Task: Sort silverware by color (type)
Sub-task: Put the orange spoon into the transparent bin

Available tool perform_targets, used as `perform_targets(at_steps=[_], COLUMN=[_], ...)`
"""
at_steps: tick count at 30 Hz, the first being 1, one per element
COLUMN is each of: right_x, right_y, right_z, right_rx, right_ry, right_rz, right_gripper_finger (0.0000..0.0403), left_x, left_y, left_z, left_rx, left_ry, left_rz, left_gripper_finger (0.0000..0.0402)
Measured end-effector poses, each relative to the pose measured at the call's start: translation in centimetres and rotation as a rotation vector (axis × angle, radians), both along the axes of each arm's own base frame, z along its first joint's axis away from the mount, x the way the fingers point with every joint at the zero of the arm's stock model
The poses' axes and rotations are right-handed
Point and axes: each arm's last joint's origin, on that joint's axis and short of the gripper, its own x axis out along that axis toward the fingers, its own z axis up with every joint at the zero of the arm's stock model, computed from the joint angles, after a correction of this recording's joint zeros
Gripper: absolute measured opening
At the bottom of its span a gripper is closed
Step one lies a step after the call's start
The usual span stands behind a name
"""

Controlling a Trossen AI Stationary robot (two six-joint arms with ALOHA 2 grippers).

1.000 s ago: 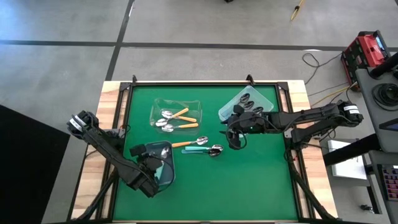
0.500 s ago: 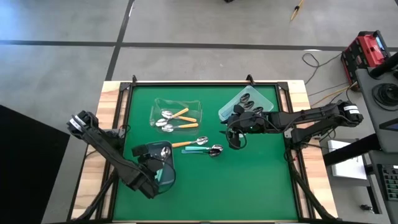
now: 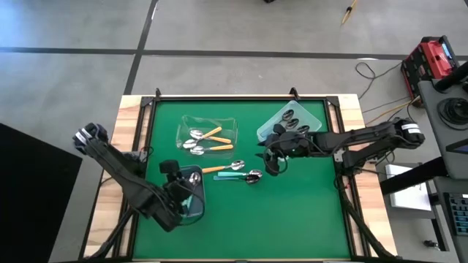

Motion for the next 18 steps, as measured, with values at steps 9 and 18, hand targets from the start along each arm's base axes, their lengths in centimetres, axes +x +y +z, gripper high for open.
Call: perform_targets(at_steps=[9,18], right_x=[1.4,3.7], right_y=[0.0,0.1], right_z=[-1.3,-1.6], right_rx=[0.049,0.205], right_ry=[0.007,0.022], right_rz=[-0.035,-0.141], right_gripper_finger=[0.0185,0.0185], left_x=[-3.3,-5.2], left_y=[3.4,5.4], left_z=[1.0,-0.9], left_rx=[0.039,0.028], left_ry=[-0.212,-0.372], left_rz=[-0.034,-0.1], left_gripper_finger=[0.0123,0.0123])
